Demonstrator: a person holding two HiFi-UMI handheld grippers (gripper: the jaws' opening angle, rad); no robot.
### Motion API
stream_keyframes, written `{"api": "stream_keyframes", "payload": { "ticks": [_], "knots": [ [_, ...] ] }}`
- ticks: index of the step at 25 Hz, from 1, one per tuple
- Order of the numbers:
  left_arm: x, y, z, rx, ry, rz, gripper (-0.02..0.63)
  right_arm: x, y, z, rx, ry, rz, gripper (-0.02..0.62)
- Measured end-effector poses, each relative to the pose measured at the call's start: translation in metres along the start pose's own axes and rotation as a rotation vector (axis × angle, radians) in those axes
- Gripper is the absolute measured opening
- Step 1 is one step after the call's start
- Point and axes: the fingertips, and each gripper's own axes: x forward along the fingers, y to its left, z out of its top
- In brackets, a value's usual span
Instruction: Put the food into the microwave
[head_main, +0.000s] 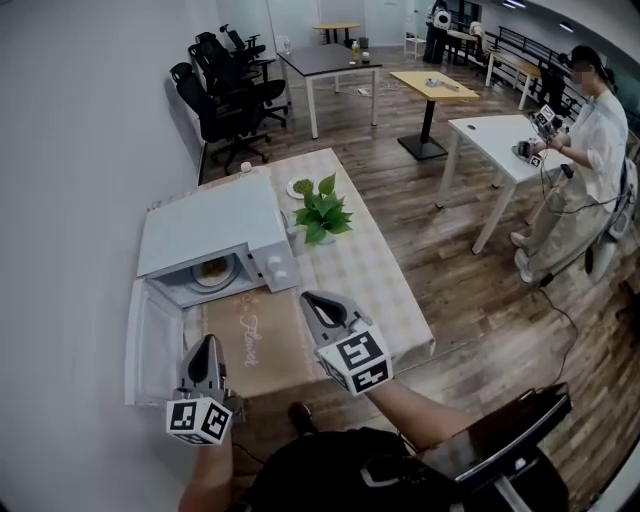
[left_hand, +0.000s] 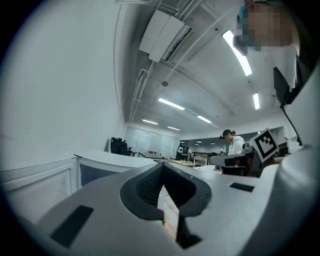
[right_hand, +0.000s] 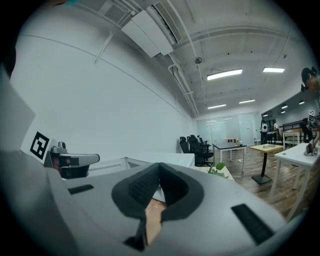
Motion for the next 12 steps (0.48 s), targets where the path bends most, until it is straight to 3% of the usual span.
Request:
{"api": "stream_keyframes", "payload": {
  "ticks": [3, 12],
  "knots": [
    [-0.02, -0.019, 0.009, -0.005, -0.02, 0.005, 0.009, -0.017, 0.009, 0.004, -0.039, -0.015, 0.02, 0.009],
    [-0.071, -0.062, 0.01, 0.013, -0.019, 0.046, 0.008, -0.05, 0.027, -0.01, 0.006, 0.018, 0.086, 0.009]
  ]
}}
